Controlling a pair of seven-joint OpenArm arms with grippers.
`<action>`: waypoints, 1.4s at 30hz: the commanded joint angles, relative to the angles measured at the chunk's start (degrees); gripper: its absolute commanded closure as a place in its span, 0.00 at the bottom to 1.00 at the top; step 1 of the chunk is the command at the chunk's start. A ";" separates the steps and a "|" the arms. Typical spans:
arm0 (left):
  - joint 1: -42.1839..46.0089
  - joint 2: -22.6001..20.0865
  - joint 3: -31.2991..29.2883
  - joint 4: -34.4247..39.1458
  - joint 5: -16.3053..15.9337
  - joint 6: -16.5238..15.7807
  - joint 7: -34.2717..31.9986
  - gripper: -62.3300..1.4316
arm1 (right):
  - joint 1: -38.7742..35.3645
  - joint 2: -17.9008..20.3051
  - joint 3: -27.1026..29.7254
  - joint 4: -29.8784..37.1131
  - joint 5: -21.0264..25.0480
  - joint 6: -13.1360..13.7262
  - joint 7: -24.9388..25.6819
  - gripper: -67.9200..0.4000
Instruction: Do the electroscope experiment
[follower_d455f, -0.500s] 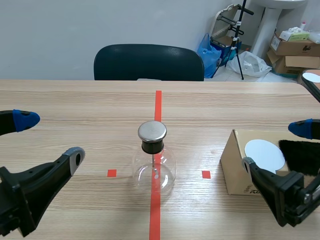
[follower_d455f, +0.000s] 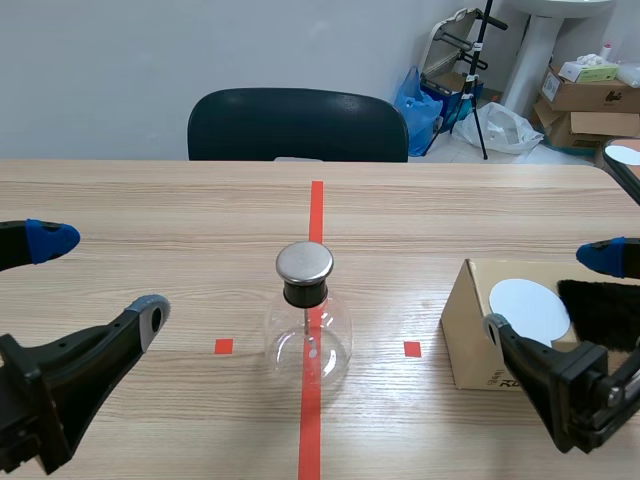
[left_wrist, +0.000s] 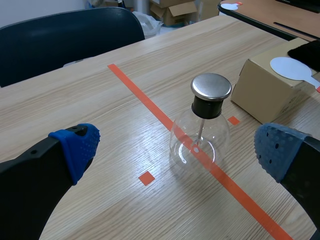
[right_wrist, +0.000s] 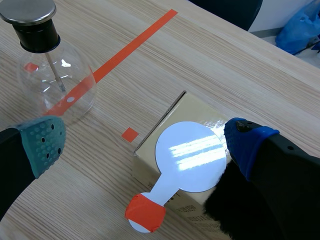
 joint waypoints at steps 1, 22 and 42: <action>-0.07 0.31 0.37 1.05 -0.33 0.33 -0.59 0.00 | -0.11 0.17 0.76 0.85 0.83 -0.22 1.09 0.00; -0.07 0.31 0.37 1.05 -0.35 0.37 -0.85 0.00 | -3.72 0.17 0.92 3.21 -7.78 -0.46 1.70 0.00; -0.20 0.31 0.37 1.05 -0.35 0.33 -0.94 0.00 | -21.38 -4.09 0.74 5.25 -43.34 -24.17 12.41 0.00</action>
